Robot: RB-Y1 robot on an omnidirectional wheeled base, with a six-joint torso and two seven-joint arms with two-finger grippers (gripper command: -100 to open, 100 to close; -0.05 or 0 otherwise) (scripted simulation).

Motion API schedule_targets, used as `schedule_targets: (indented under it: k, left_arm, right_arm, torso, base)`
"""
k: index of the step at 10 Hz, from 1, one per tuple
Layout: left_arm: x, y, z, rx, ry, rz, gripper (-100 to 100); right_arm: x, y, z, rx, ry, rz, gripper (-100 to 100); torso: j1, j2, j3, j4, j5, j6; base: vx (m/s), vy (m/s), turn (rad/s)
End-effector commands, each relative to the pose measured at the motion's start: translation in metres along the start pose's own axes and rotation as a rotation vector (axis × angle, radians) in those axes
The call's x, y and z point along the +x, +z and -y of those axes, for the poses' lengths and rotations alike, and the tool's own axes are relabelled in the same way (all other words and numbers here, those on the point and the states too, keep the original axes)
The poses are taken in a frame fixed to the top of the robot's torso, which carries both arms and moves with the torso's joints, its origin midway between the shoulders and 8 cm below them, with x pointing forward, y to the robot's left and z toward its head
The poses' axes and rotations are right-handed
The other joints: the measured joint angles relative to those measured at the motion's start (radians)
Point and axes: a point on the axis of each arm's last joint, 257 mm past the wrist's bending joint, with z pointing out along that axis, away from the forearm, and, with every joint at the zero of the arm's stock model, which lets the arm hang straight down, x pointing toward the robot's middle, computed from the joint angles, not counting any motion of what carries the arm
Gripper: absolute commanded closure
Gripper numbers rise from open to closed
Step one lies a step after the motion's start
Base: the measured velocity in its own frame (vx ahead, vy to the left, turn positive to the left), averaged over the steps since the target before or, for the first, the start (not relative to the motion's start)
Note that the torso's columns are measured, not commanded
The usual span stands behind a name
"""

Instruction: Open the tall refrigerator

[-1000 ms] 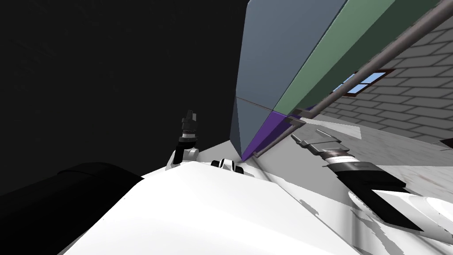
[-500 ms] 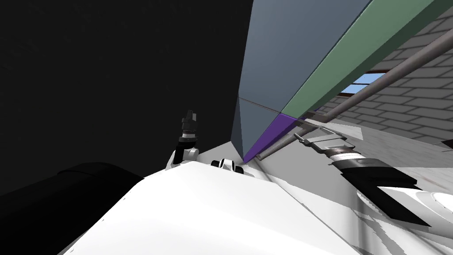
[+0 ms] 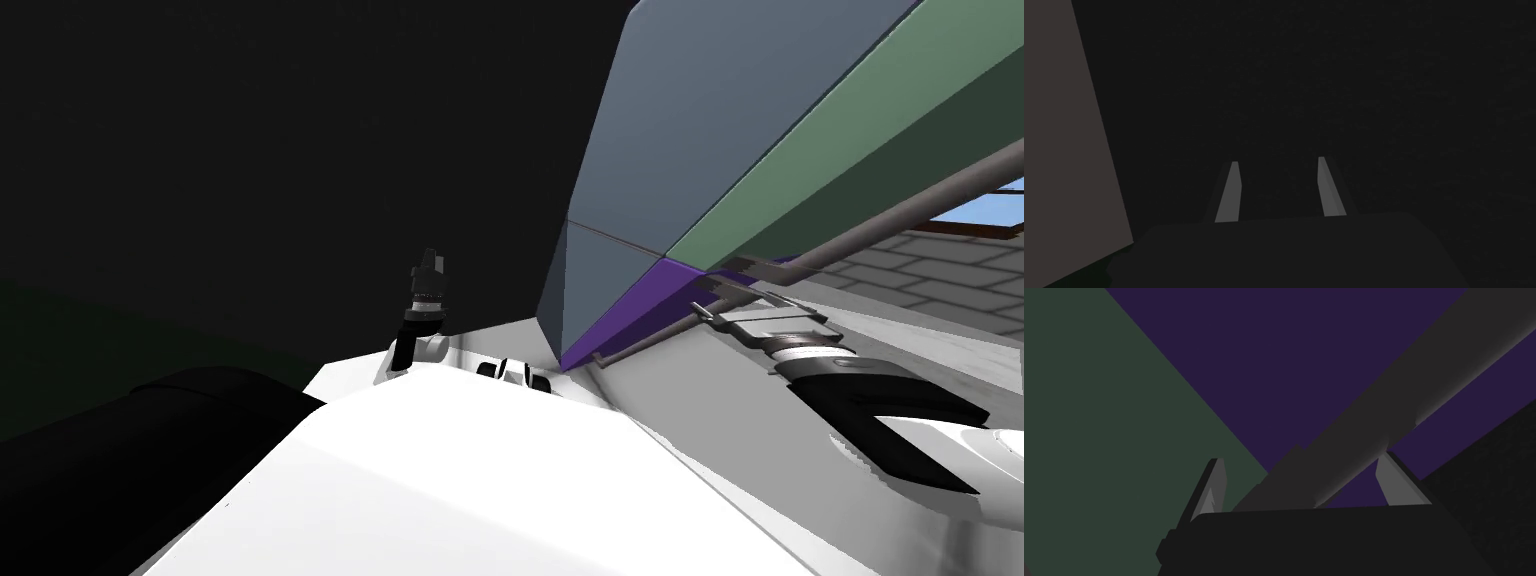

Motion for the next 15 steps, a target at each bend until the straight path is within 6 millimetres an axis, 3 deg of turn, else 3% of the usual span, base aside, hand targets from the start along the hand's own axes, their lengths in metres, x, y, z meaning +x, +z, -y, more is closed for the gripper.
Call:
schedule_targets:
  k: [1, 2, 5, 6, 7, 13, 14, 15]
  left_arm:
    - [0.000, 0.000, 0.000, 0.000, 0.000, 0.000, 0]
    - [0.000, 0.000, 0.000, 0.000, 0.000, 0.000, 0]
    - [0.000, 0.000, 0.000, 0.000, 0.000, 0.000, 0]
    - [0.000, 0.000, 0.000, 0.000, 0.000, 0.000, 0]
    - [0.000, 0.000, 0.000, 0.000, 0.001, 0.000, 0]
    - [0.000, 0.000, 0.000, -0.001, 0.001, 0.000, 0]
    - [0.000, 0.000, 0.000, -0.001, 0.001, 0.000, 0]
    - [0.000, 0.000, 0.000, 0.000, 0.001, 0.000, 0]
  right_arm:
    - [0.029, -0.001, 0.037, 0.084, -0.001, -0.071, -100]
    - [0.029, -0.001, 0.037, 0.084, -0.001, -0.071, -100]
    - [0.060, -0.003, 0.081, 0.182, -0.003, -0.148, -100]
    - [0.052, 0.000, 0.071, 0.158, -0.003, -0.130, -100]
    - [0.050, -0.002, 0.066, 0.149, -0.003, -0.123, 100]
    - [-0.016, -0.005, -0.019, -0.041, 0.001, 0.036, 100]
    - [-0.016, -0.005, -0.019, -0.041, 0.001, 0.036, 100]
    - [-0.028, -0.008, -0.033, -0.070, 0.001, 0.064, 100]
  torso:
    - [0.001, -0.003, -0.002, -0.001, 0.000, 0.000]
    - [0.002, -0.004, -0.003, -0.001, 0.001, 0.000]
    - [0.000, -0.002, -0.001, -0.001, 0.000, -0.001]
    - [0.000, 0.000, 0.000, 0.000, 0.000, 0.000]
    - [-0.001, -0.003, -0.002, -0.001, 0.000, 0.001]
    - [0.000, -0.005, -0.002, -0.006, -0.006, -0.001]
    - [0.000, -0.003, 0.000, -0.006, -0.007, -0.001]
    - [-0.004, 0.000, 0.002, -0.007, -0.009, -0.003]
  base:
    - [-0.188, 0.042, 0.420]
    - [-0.110, 0.020, 0.090]
    - [-0.127, 0.021, 0.329]
    - [-0.058, 0.010, 0.067]
    - [0.032, -0.020, -0.220]
    - [0.189, -0.022, -0.411]
    - [0.109, 0.005, -0.130]
    - [0.074, -0.003, -0.219]
